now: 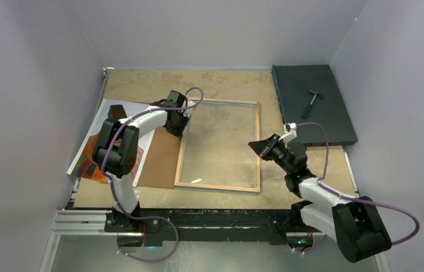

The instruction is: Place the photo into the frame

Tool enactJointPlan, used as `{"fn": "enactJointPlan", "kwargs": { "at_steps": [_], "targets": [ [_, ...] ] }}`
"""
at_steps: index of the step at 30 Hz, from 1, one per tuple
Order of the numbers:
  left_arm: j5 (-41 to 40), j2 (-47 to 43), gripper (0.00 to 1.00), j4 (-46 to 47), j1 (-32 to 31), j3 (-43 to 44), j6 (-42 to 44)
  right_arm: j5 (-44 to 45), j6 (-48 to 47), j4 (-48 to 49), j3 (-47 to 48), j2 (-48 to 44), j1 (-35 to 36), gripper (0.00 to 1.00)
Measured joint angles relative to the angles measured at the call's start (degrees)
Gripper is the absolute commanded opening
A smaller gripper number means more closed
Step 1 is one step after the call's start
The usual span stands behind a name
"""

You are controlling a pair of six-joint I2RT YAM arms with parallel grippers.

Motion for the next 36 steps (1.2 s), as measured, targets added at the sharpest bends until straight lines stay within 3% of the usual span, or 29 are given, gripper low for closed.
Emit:
{"fn": "enactJointPlan", "kwargs": {
  "at_steps": [36],
  "targets": [
    [0.4,-0.5,0.00,0.7,0.0,-1.0,0.0,5.7,-0.2,-3.5,-0.9,4.9,0.4,0.00]
  ]
}}
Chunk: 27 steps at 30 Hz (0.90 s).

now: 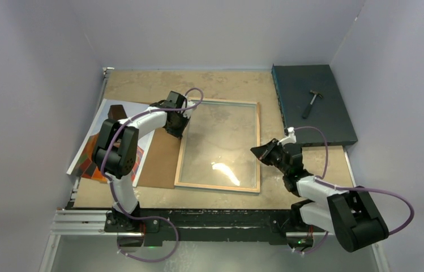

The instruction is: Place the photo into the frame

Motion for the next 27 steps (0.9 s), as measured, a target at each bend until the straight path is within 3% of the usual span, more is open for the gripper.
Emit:
{"fn": "enactJointPlan", "kwargs": {
  "at_steps": [18,27],
  "targets": [
    [0.0,-0.4,0.00,0.7,0.0,-0.8,0.0,-5.9,7.4,9.4,-0.5,-0.4,0.3,0.00],
    [0.2,-0.5,0.00,0.7,0.0,-0.8,-0.4,-9.2,9.5,8.1,-0.6,-11.8,0.6,0.00]
  ]
}}
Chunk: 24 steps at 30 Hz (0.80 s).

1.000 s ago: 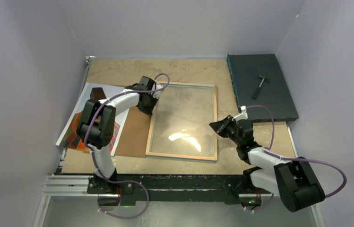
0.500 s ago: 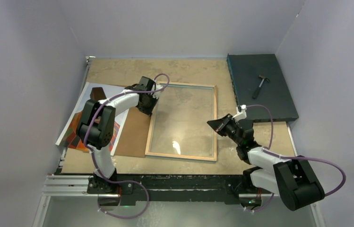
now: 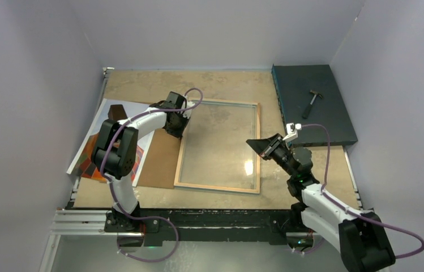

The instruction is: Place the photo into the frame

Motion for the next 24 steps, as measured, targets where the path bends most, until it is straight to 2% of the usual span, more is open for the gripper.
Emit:
{"fn": "enactJointPlan", "kwargs": {
  "at_steps": [7,15,24],
  "targets": [
    [0.7,0.0,0.00,0.0,0.0,0.0,-1.2,-0.5,2.0,-3.6,0.1,-2.3,0.1,0.00],
    [2.1,-0.8,0.00,-0.1,0.0,-0.3,-1.7,0.5,1.7,-12.9,4.9,-4.8,0.7,0.00],
    [3.0,-0.8,0.00,-0.1,-0.1,-0.4,-2.2,3.6,0.6,-15.8,7.8,-4.3,4.0,0.00]
  ]
}}
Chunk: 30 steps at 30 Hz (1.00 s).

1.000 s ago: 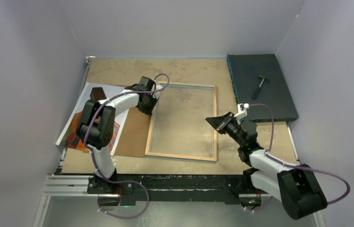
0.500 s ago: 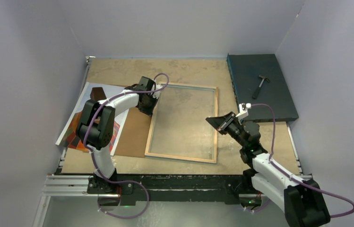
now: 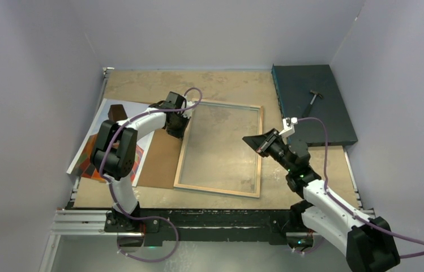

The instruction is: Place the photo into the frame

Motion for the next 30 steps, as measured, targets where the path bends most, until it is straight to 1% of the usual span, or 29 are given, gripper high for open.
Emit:
{"fn": "enactJointPlan", "kwargs": {
  "at_steps": [6,16,24,30],
  "targets": [
    [-0.2,0.0,0.00,0.0,0.1,-0.1,0.0,2.4,-0.5,0.5,1.8,1.5,3.0,0.00],
    [-0.1,0.0,0.00,0.1,0.1,-0.6,0.0,4.1,-0.5,1.0,2.2,2.4,3.9,0.00],
    [-0.1,0.0,0.00,0.1,0.1,-0.7,0.0,7.7,0.1,-2.5,2.3,2.0,4.7,0.00],
    [-0.1,0.0,0.00,0.2,0.1,-0.8,0.0,10.6,0.8,-6.6,4.0,1.9,5.7,0.00]
  ]
}}
